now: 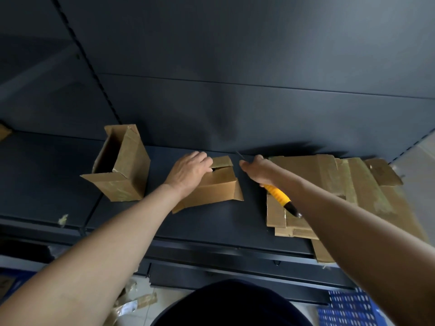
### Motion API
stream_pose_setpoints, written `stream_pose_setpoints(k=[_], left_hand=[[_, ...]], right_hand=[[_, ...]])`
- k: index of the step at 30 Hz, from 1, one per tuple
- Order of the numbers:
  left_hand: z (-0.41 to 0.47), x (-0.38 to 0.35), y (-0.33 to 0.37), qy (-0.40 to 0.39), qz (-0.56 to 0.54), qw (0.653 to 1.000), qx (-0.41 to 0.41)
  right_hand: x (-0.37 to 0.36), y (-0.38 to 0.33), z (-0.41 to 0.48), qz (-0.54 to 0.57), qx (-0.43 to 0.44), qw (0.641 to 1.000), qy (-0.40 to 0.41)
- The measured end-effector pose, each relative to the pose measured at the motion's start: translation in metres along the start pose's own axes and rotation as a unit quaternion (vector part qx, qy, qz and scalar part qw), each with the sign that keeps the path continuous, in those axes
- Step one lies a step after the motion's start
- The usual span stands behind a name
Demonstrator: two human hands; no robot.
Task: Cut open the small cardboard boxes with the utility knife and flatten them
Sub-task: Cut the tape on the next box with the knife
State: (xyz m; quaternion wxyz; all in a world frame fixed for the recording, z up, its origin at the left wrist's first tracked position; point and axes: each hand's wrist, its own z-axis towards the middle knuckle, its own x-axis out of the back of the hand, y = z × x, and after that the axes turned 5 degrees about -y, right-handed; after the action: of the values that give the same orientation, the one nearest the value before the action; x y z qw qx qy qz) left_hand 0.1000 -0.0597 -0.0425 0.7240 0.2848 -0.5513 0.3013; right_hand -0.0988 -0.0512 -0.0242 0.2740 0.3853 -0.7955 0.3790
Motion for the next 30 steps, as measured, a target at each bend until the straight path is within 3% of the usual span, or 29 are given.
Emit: stream_pose_setpoints(k=[3,10,15,24,30], left_hand=[[-0.002,0.004,0.001,-0.001,0.001,1.0,0.001],[-0.012,0.003,0.008,0.005,-0.005,0.999,-0.044],[-0.013,0.001,0.004,-0.019,-0.017,1.0,0.004],[-0.012,-0.012,0.012,-0.144,0.029,0.982,0.122],[-0.001,-0.002,0.014,-0.151,-0.199,0.938,0.239]], right_hand=[[-0.003,0.002,0.004,0.124,0.033,0.991,-0.034],[-0.007,0.0,0.014,0.212,0.106,0.968,-0.083],[-0.015,0.001,0.02,0.209,0.121,0.961,-0.136],[-0.023,-0.004,0.026,0.239,0.124,0.958,-0.098],[-0.02,-0.002,0.021,0.224,0.121,0.96,-0.119]])
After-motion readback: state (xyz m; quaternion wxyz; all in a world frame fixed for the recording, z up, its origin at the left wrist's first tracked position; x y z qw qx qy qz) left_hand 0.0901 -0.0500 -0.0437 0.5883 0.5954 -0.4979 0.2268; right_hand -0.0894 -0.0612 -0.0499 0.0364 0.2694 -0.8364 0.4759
